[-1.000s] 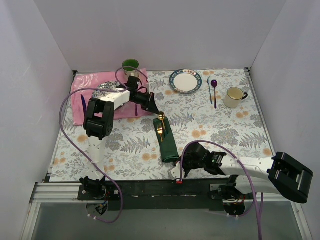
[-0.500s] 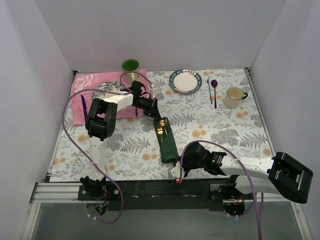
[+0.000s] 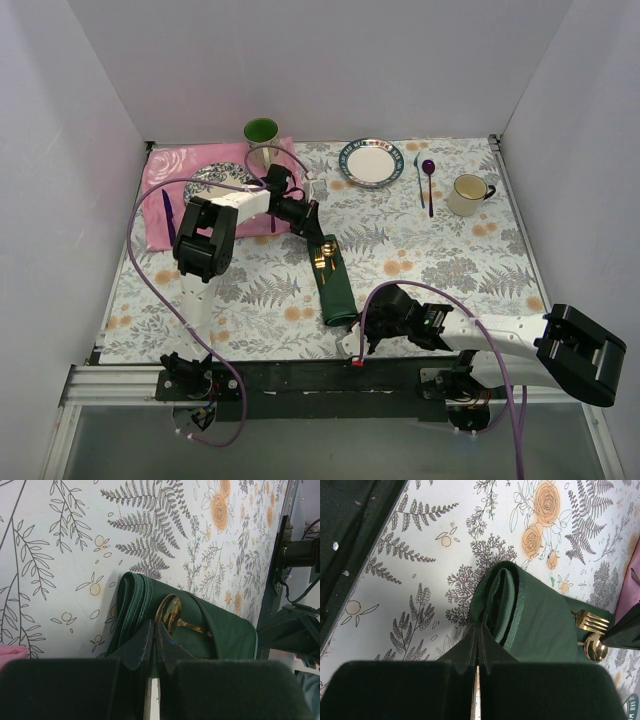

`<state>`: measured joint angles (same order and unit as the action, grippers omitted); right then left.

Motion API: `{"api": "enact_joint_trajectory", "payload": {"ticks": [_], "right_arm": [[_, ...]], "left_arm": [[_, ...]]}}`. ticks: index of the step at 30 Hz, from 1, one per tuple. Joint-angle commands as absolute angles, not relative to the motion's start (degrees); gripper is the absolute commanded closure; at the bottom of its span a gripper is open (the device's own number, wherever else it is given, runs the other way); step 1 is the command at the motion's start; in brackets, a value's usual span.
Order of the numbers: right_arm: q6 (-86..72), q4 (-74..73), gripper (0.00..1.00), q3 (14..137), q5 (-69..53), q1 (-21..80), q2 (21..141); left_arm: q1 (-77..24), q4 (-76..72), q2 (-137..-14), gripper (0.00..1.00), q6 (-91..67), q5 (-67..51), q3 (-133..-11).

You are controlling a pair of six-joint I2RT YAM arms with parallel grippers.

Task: Fold the napkin into a case and place the utensils inside
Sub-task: Insert the spoon into the folded napkin.

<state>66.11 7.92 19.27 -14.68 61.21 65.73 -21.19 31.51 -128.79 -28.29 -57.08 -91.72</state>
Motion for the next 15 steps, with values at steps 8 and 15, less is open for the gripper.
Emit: {"api": "enact_joint_trajectory", "payload": {"ticks": [8, 15], "right_arm": [[66.0, 10.4, 0.99, 18.6, -14.2, 61.5, 66.0], [66.0, 10.8, 0.99, 18.7, -14.2, 61.6, 66.4]], "left_arm": [[-22.2, 33.8, -124.5, 1.00, -24.4, -58.6, -91.8], [-22.6, 34.3, -124.3, 1.00, -23.6, -58.6, -91.4]]}}
